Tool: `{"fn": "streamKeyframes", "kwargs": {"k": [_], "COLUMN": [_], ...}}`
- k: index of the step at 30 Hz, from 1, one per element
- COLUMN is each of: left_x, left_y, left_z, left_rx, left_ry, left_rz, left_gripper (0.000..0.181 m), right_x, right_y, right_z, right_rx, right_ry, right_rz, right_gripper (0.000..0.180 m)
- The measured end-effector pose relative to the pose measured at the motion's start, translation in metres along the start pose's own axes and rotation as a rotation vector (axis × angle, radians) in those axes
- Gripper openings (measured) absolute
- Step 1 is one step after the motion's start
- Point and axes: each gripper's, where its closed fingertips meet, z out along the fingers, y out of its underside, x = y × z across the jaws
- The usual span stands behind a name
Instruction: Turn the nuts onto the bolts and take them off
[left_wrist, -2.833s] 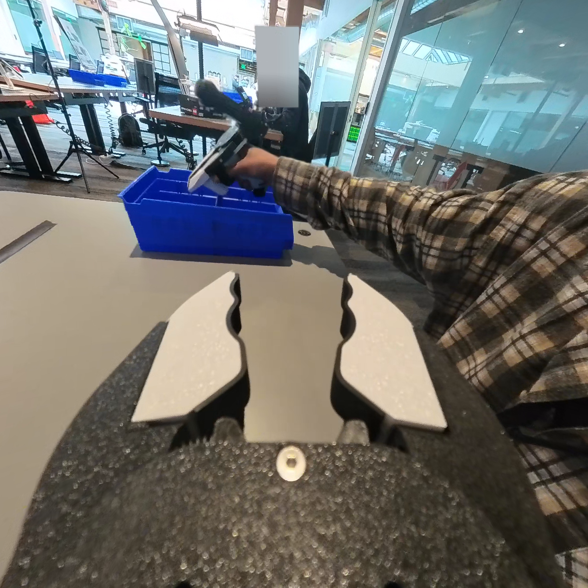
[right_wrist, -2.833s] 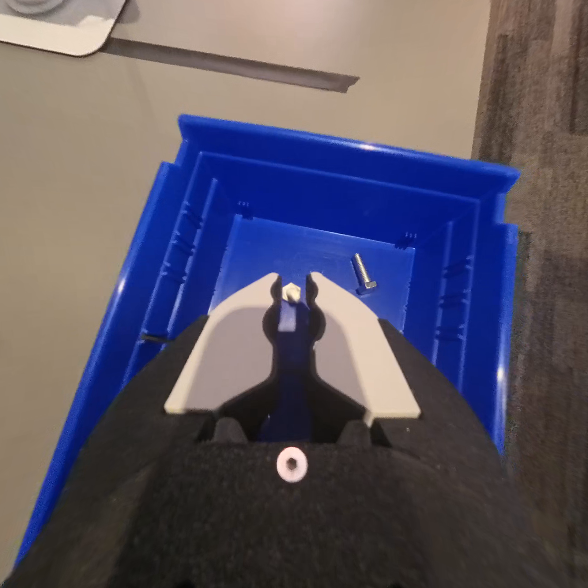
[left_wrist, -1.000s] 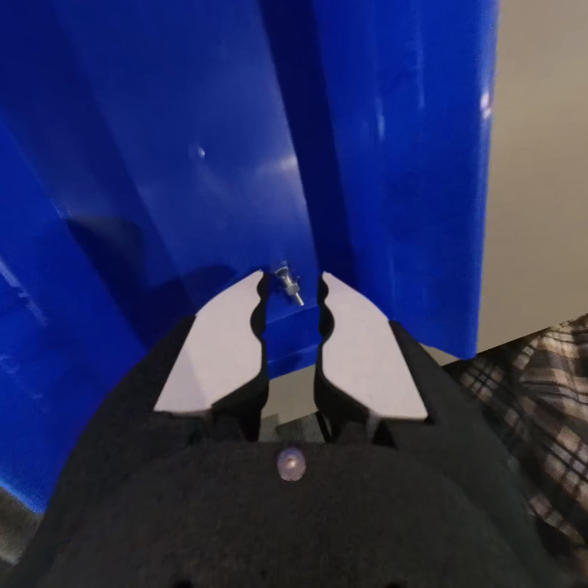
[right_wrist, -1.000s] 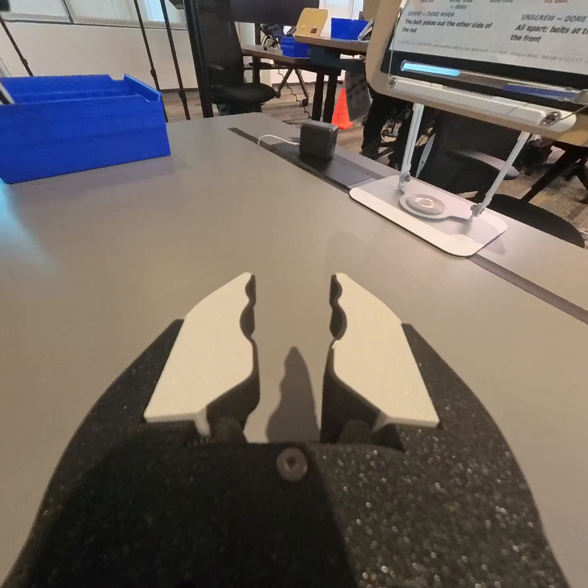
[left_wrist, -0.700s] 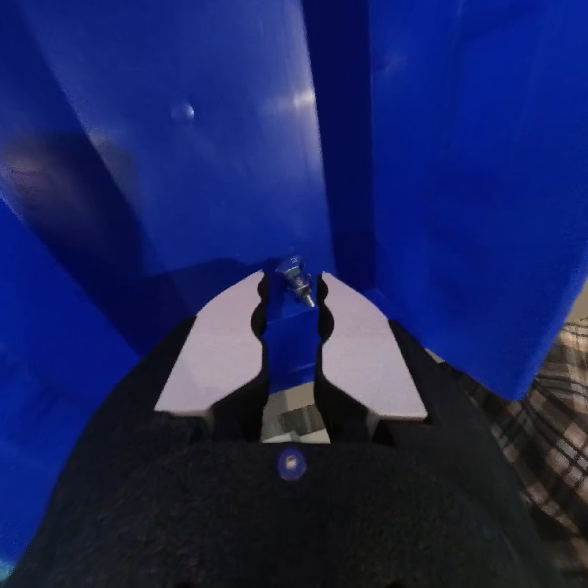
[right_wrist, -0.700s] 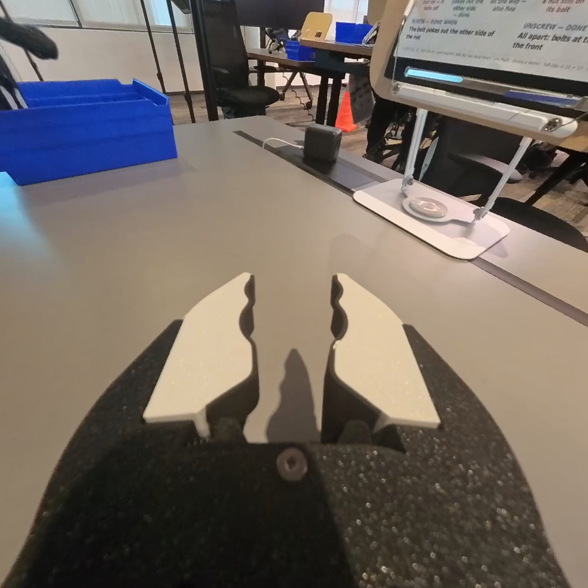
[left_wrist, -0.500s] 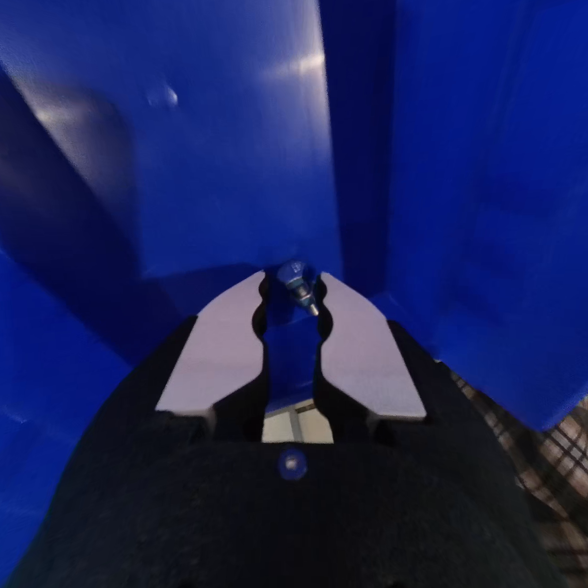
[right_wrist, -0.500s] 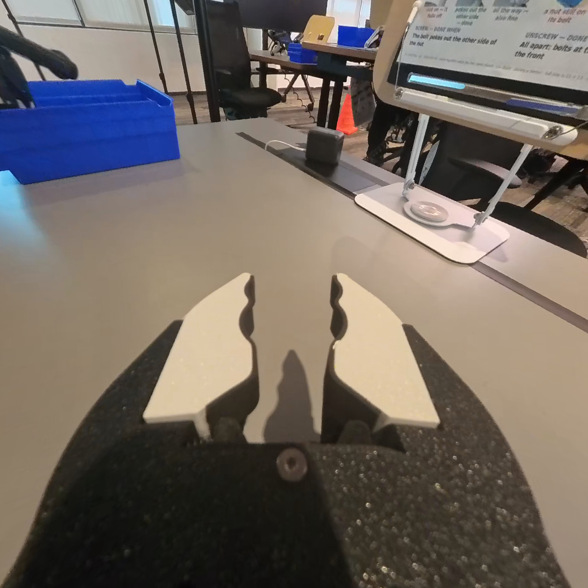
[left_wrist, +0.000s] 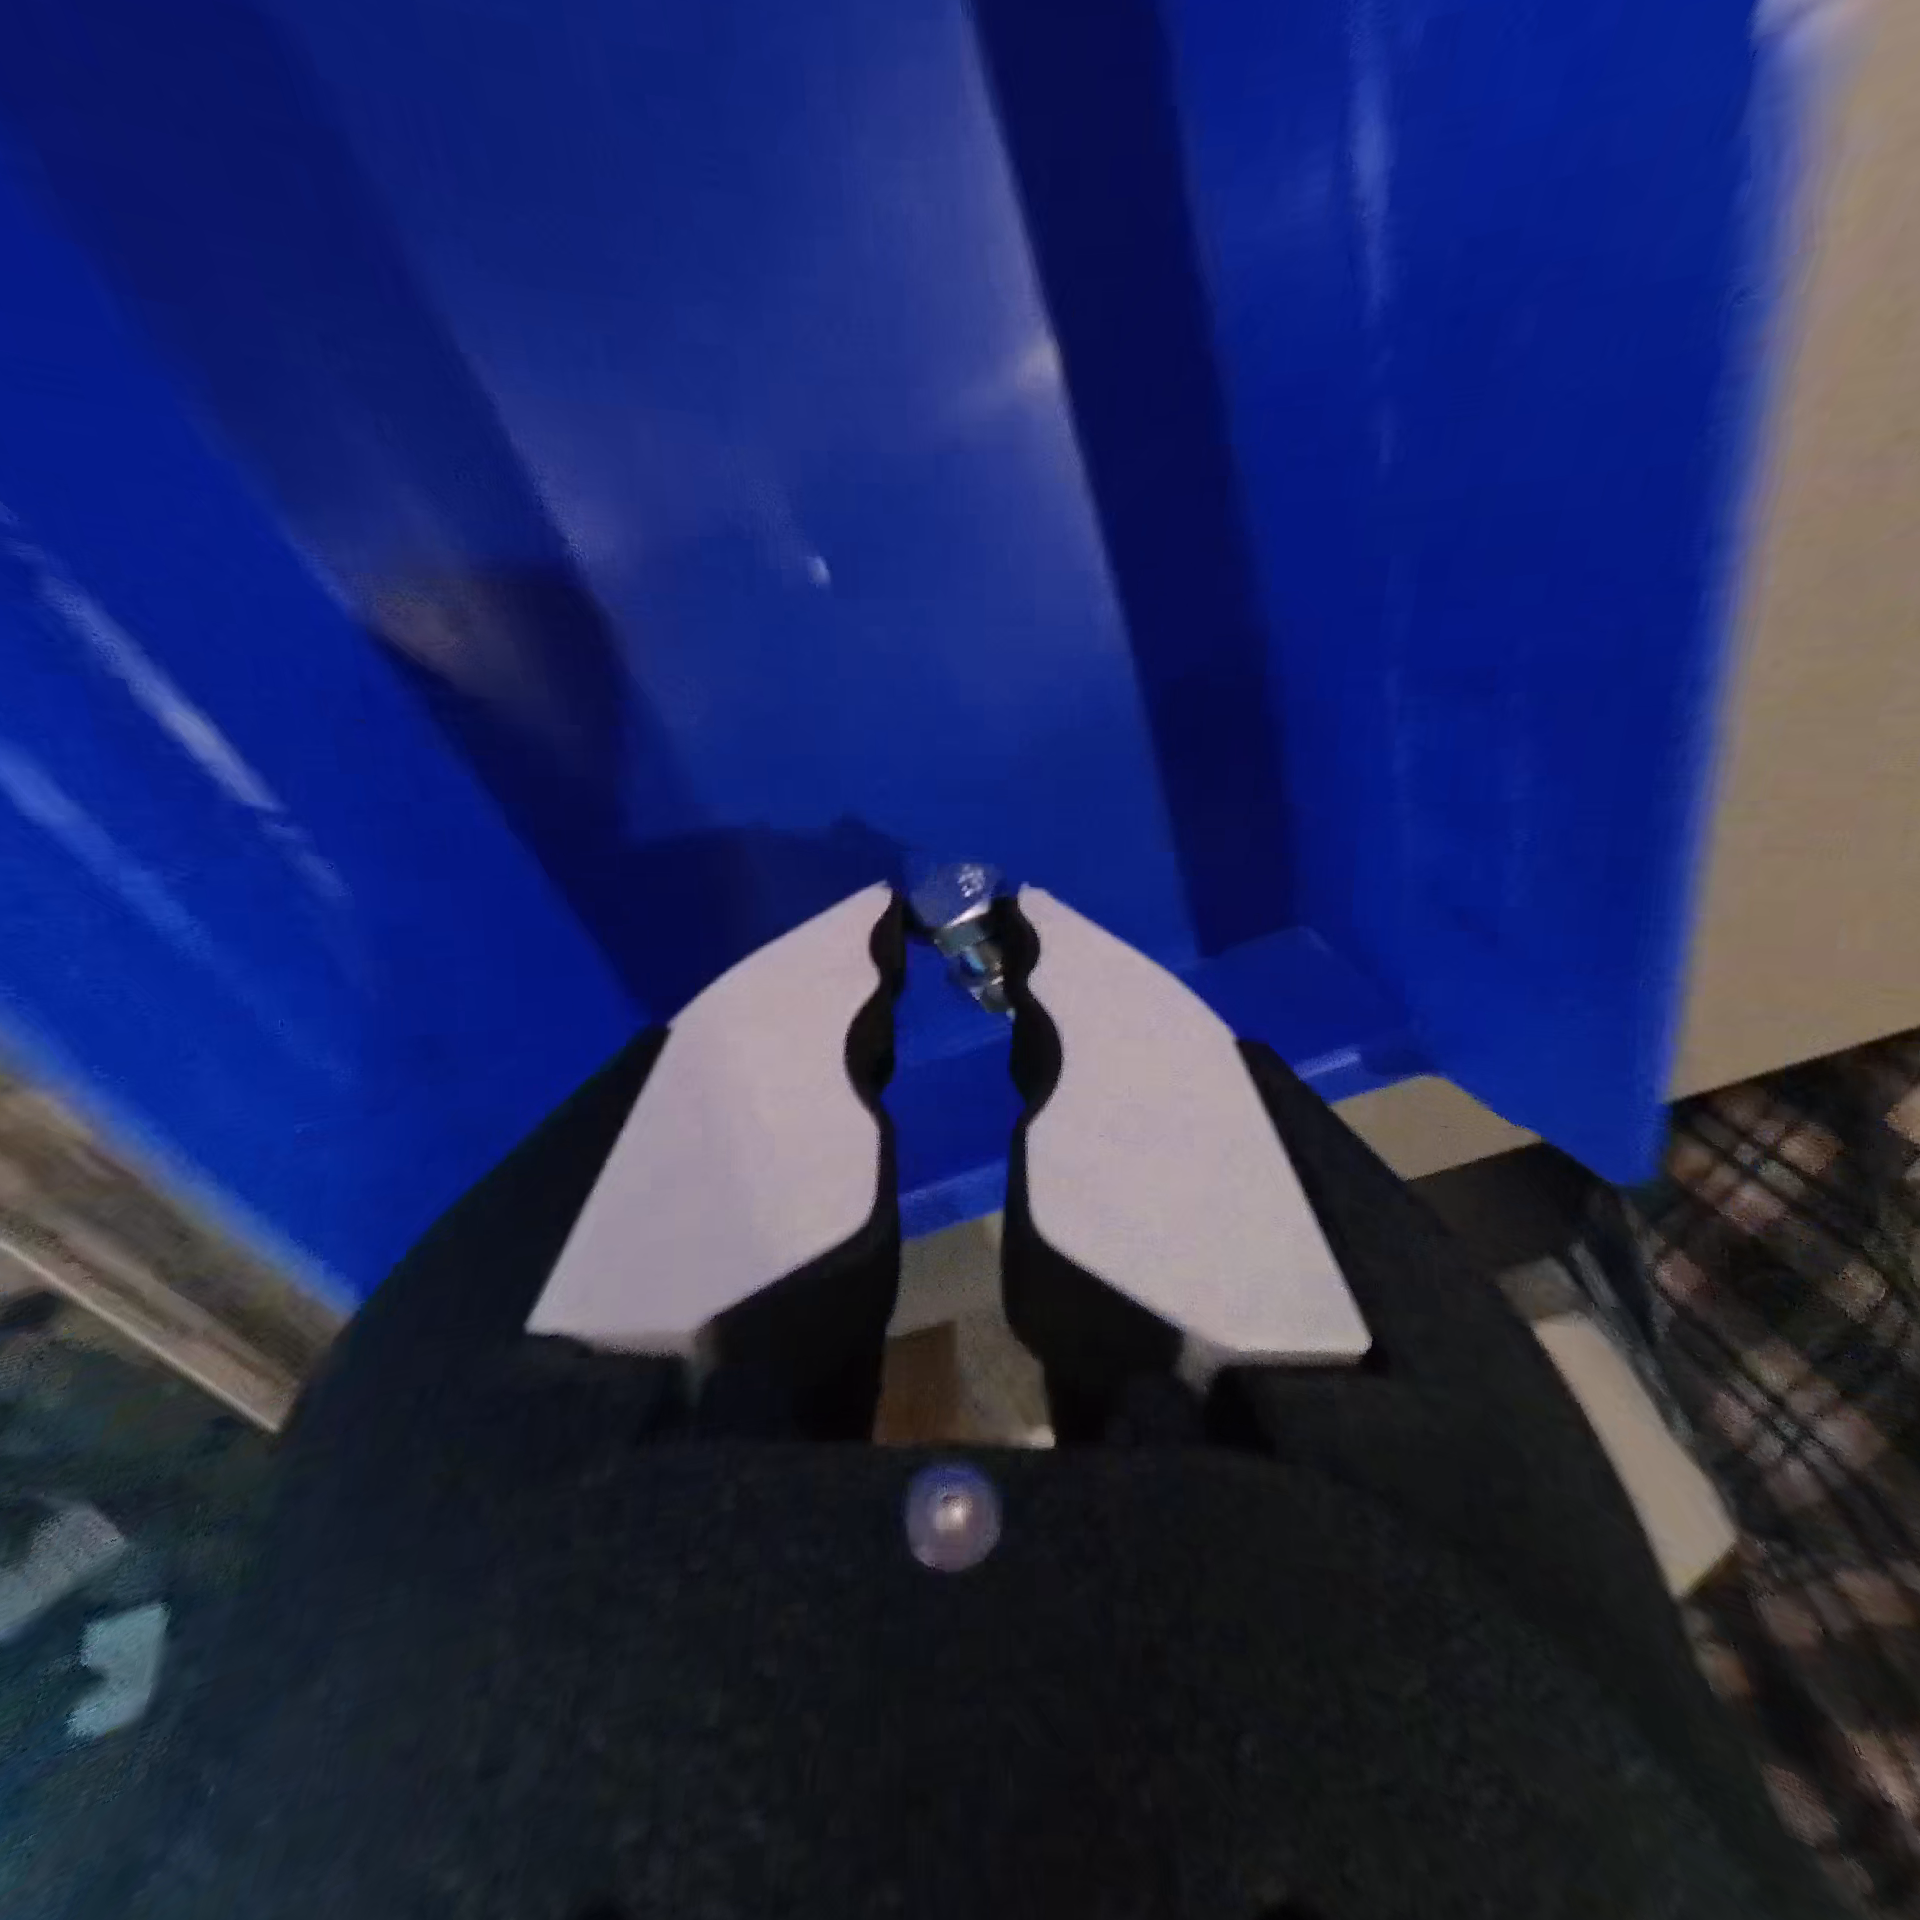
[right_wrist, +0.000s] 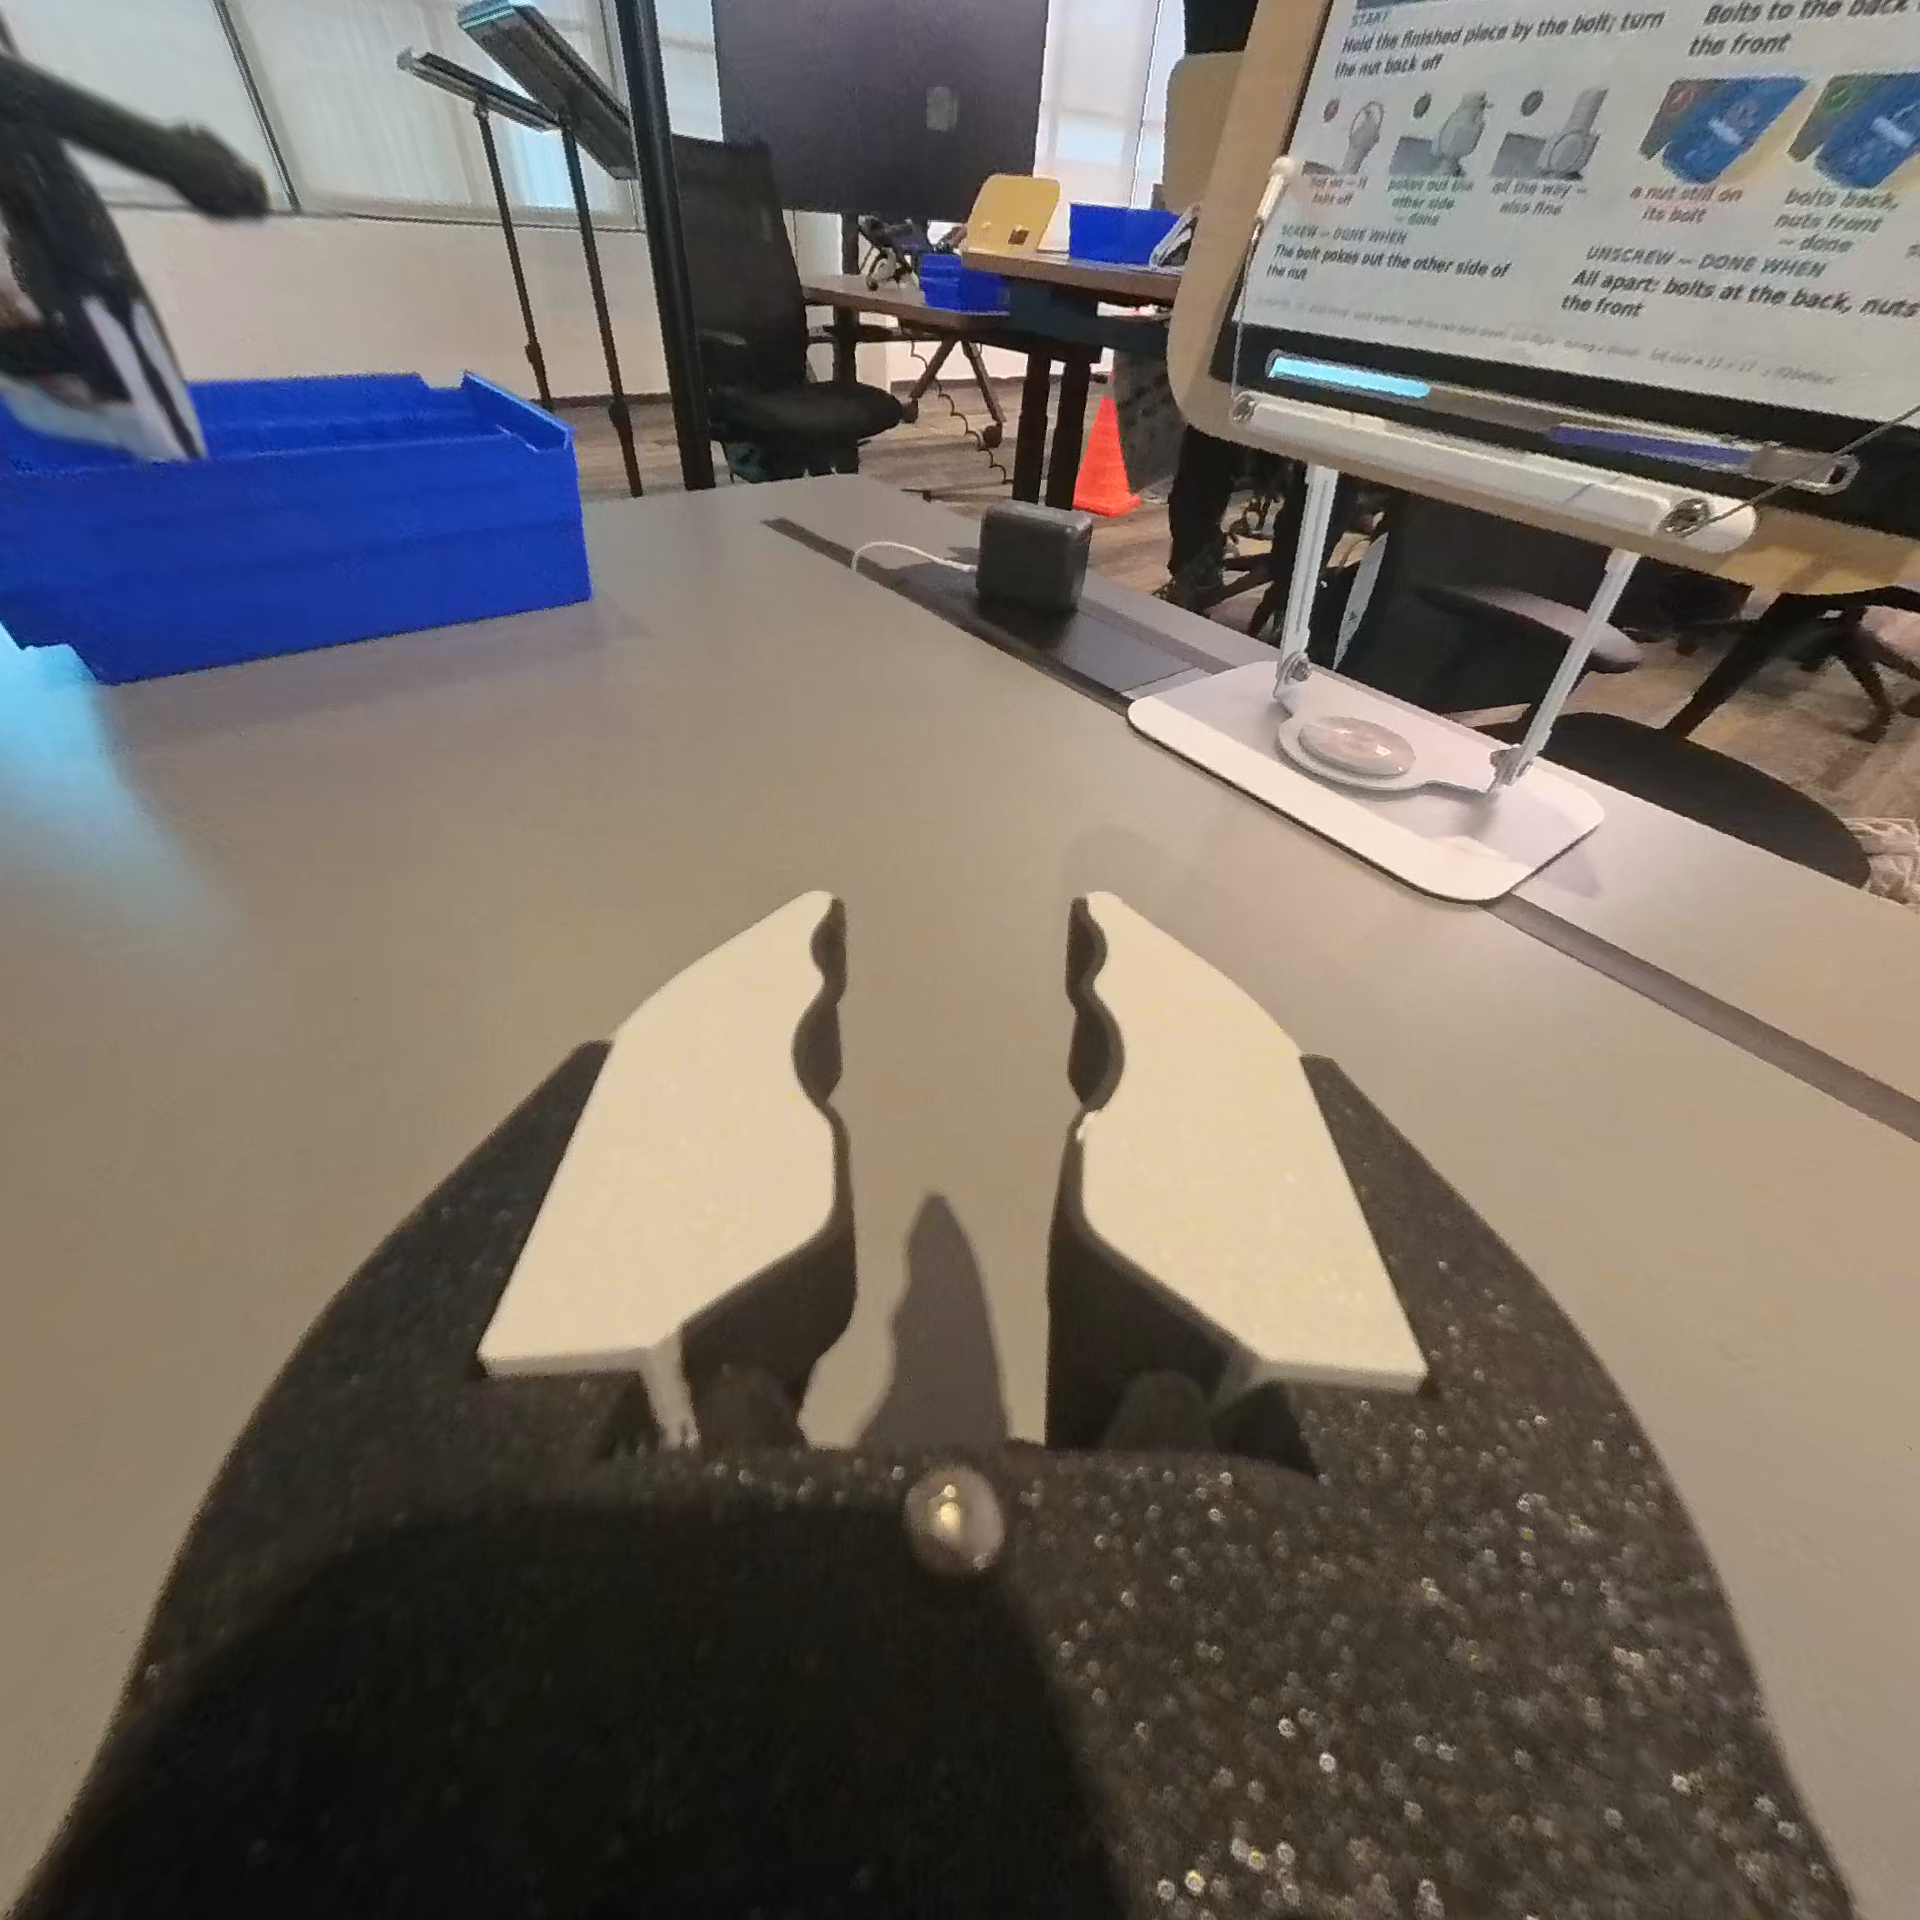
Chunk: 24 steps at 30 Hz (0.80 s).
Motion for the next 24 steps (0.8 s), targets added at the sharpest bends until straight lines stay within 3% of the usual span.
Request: {"fn": "streamKeyframes", "kwargs": {"k": [3,7,11,16,19,24], "left_x": [0.015,0.113,0.254,0.388,0.422,0.428], "left_y": [-0.048,-0.125,-0.183,-0.217,-0.227,-0.235], "left_z": [-0.057,-0.091,-0.050,0.022,0.052,0.085], "left_rx": [0.160,0.272,0.225,0.138,0.119,0.074], "left_ry": [-0.060,-0.050,0.068,0.187,0.179,0.125], "left_rz": [0.122,0.440,0.847,1.196,1.336,1.431], "left_gripper": [0.018,0.017,0.017,0.017,0.017,0.017], "right_x": [0.001,0.006,0.014,0.035,0.049,0.058], "right_y": [-0.001,-0.001,0.004,0.015,0.013,0.009], "right_z": [0.000,-0.002,-0.005,-0.014,-0.024,-0.033], "right_rx": [0.005,0.004,-0.002,-0.026,0.027,0.071], "right_ry": [-0.006,0.017,0.036,0.088,0.106,0.110], "right_rz": [0.017,0.006,0.012,0.029,0.108,0.169], "right_gripper": [0.039,0.039,0.039,0.038,0.037,0.036]}}
